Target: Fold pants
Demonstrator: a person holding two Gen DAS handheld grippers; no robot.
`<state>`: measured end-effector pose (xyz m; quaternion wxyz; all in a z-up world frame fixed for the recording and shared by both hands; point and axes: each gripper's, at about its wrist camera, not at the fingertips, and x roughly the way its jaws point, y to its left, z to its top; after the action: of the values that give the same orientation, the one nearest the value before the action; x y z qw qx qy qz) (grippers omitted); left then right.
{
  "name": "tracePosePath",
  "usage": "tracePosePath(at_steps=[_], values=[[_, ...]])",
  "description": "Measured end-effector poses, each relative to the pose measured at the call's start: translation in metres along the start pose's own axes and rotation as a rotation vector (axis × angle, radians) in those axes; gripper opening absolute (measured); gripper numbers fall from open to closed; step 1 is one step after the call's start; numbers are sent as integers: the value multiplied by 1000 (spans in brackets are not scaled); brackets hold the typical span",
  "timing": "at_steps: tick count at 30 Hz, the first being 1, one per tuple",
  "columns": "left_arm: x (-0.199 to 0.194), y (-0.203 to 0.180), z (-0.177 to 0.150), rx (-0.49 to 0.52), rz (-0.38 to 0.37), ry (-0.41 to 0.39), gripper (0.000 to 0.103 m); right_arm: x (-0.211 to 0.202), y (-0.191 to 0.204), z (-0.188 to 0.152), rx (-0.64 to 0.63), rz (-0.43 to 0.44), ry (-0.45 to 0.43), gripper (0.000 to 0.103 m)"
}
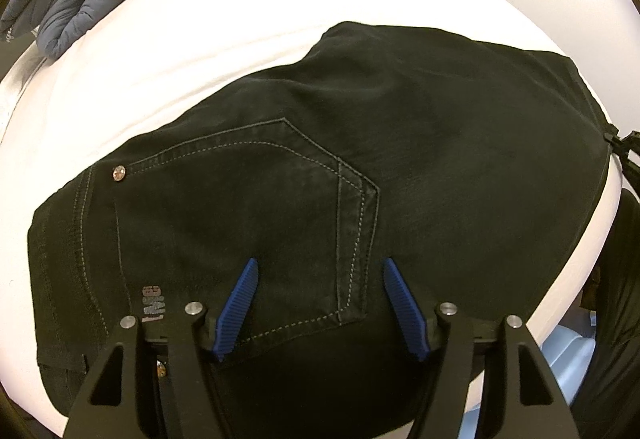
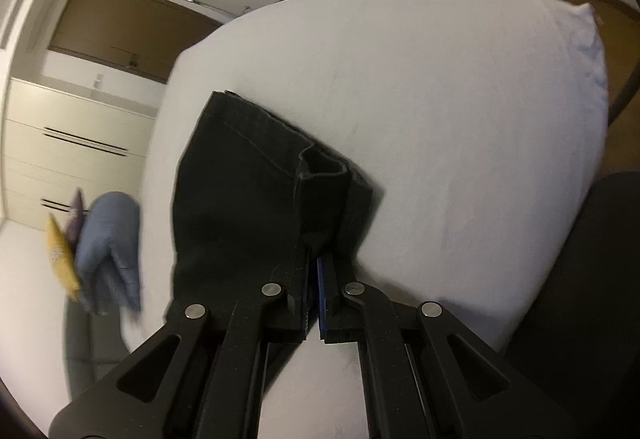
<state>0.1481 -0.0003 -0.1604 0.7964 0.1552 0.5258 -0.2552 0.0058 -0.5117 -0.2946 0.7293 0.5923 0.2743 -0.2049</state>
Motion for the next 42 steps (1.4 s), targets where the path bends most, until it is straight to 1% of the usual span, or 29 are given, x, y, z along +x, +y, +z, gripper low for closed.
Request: tracePosePath(at_steps=[2,3,6,7,9,11,13,14,15,17,18,19,21,22,23,24,25,27,28,29,30,31,32,33,34,35,37,40,42], values=[[-5,-3,-4,5,2,-16,68,-12,2,6,6,-23,-14,6],[-8,-5,-5,4,-4,-27,68,-18,4,9,2,-35,-22,12],[-15,-10,-8,-13,-6,-55,68,-46,24,12,-50,-132,-119,14],[-18,-13,-8,-16,-14,-69,68,-54,38,11,-90,-133,-151,14],[-23,-20,-6,-19,-32,-85,68,-57,65,6,-151,-114,-158,14],[-27,-29,-4,-9,-46,-100,68,-46,91,-3,-223,-55,-103,14],[-25,-39,-2,4,-56,-95,68,-18,123,-25,-303,38,13,14],[-22,-42,-2,8,-56,-87,68,-4,134,-36,-332,66,66,14],[-19,-44,-3,10,-56,-80,68,18,146,-53,-370,78,141,14],[-12,-47,-6,10,-68,-56,68,47,156,-77,-436,77,241,14],[-8,-47,-9,8,-72,-35,68,60,157,-86,-461,64,278,14],[-3,-47,-7,5,-71,-21,68,76,151,-97,-477,-17,321,14],[-4,-46,-13,4,-73,-26,68,95,136,-110,-491,-114,400,12],[-4,-47,-16,-1,-76,-25,68,95,129,-117,-511,-125,413,12],[-5,-47,-18,-4,-80,-23,68,88,126,-121,-548,-118,402,9],[-6,-47,-21,-3,-91,-16,68,81,125,-125,-594,-143,398,9],[-6,-48,-23,1,-88,-15,68,73,123,-125,-604,-153,396,9],[-8,-48,-27,12,-84,-21,68,55,117,-117,-554,-153,399,9],[-9,-49,-28,9,-85,-24,68,47,114,-115,-532,-129,402,12],[-9,-48,-28,0,-89,-27,68,36,112,-114,-498,-88,407,13],[-8,-46,-29,-11,-93,-30,69,27,109,-114,-432,-15,434,16],[-8,-46,-29,-15,-97,-31,71,25,109,-113,-390,32,459,19],[-7,-46,-28,-16,-98,-32,71,24,108,-115,-355,70,480,33],[-7,-47,-28,-13,-97,-32,72,24,105,-121,-293,124,500,57],[-8,-49,-27,-11,-92,-32,72,25,105,-124,-245,160,512,67],[-7,-51,-27,-9,-89,-31,72,29,103,-128,-208,188,527,70],[-8,-50,-27,-17,-96,-31,72,39,98,-139,-144,216,572,70],[-6,-52,-25,-29,-111,-32,72,49,93,-157,-96,227,612,69],[-6,-51,-24,-30,-110,-32,72,51,92,-160,-90,245,623,67]])
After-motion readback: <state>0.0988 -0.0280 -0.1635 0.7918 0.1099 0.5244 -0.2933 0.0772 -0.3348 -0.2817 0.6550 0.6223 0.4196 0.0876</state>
